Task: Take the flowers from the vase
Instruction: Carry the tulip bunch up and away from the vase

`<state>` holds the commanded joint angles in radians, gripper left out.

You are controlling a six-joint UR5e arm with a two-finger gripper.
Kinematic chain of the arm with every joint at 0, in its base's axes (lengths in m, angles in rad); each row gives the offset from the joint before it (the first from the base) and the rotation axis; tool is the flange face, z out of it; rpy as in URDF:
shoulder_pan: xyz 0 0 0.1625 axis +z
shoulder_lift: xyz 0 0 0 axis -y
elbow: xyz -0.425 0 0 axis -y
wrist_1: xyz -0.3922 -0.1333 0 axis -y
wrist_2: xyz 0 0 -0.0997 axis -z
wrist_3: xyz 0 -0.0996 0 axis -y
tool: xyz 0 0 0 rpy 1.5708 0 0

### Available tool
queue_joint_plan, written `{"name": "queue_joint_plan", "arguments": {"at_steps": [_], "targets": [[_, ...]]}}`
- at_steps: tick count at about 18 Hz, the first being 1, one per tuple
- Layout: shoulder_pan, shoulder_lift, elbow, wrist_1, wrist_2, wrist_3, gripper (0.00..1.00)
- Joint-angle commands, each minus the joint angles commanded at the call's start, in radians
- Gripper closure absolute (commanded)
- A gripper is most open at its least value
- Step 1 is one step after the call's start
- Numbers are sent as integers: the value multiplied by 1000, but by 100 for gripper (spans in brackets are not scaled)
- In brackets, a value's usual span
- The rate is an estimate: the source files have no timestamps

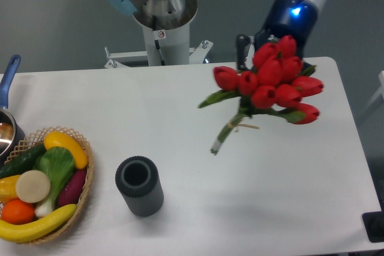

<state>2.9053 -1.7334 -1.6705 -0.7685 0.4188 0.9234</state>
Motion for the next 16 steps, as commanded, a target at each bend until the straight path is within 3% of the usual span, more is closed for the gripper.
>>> {"name": "queue_joint_plan", "arguments": {"at_steps": [16], "targets": [[5,-3,-40,3,-2,9,62]]}}
